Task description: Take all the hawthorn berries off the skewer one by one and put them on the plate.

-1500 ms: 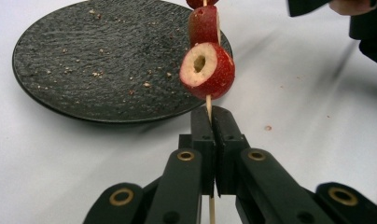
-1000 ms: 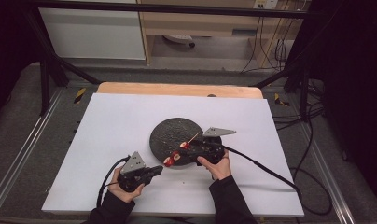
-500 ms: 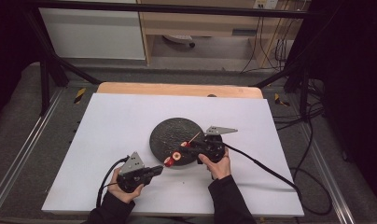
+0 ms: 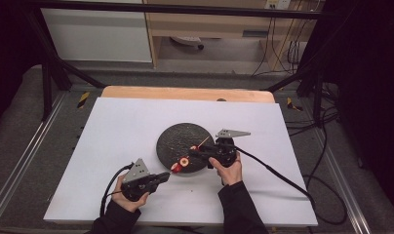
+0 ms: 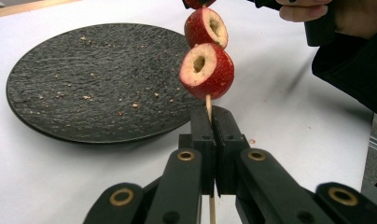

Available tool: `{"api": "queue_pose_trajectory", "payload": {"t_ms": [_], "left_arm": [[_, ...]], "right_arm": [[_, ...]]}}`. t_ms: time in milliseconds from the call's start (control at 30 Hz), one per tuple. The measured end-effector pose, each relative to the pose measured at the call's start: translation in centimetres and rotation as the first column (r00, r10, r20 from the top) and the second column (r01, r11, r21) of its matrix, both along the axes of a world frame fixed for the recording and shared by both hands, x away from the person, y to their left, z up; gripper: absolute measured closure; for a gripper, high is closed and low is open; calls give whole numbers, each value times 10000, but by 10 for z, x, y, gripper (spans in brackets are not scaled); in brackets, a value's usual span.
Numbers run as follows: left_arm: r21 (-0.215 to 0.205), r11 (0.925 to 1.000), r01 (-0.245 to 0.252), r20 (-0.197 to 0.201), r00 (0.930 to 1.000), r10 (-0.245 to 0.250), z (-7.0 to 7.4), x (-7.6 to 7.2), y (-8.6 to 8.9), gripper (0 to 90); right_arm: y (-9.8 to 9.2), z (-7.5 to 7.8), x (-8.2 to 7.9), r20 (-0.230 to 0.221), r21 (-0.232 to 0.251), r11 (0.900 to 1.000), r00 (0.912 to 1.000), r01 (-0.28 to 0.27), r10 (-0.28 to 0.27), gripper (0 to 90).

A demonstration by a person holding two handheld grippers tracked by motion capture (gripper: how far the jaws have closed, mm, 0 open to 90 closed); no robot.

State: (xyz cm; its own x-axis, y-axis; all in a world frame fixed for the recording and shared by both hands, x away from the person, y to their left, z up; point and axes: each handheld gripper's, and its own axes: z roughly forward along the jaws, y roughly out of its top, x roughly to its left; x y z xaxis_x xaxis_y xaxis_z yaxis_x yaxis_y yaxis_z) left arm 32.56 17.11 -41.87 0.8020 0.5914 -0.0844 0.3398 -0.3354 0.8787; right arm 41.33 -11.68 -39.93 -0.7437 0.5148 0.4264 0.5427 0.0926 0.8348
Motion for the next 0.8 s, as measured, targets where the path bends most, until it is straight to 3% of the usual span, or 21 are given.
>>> {"api": "queue_pose_trajectory", "payload": {"t_ms": [433, 800], "left_arm": [[-120, 9999, -84, 203, 9998, 86, 4, -1, 7, 880], [-75, 9993, -363, 120, 9993, 364, 3, 2, 14, 880]], "right_arm": [[-18, 22, 11, 357, 168, 9951, 9945, 976, -982, 603], [-44, 43, 29, 758, 50, 9785, 9756, 2062, -2060, 604]]}}
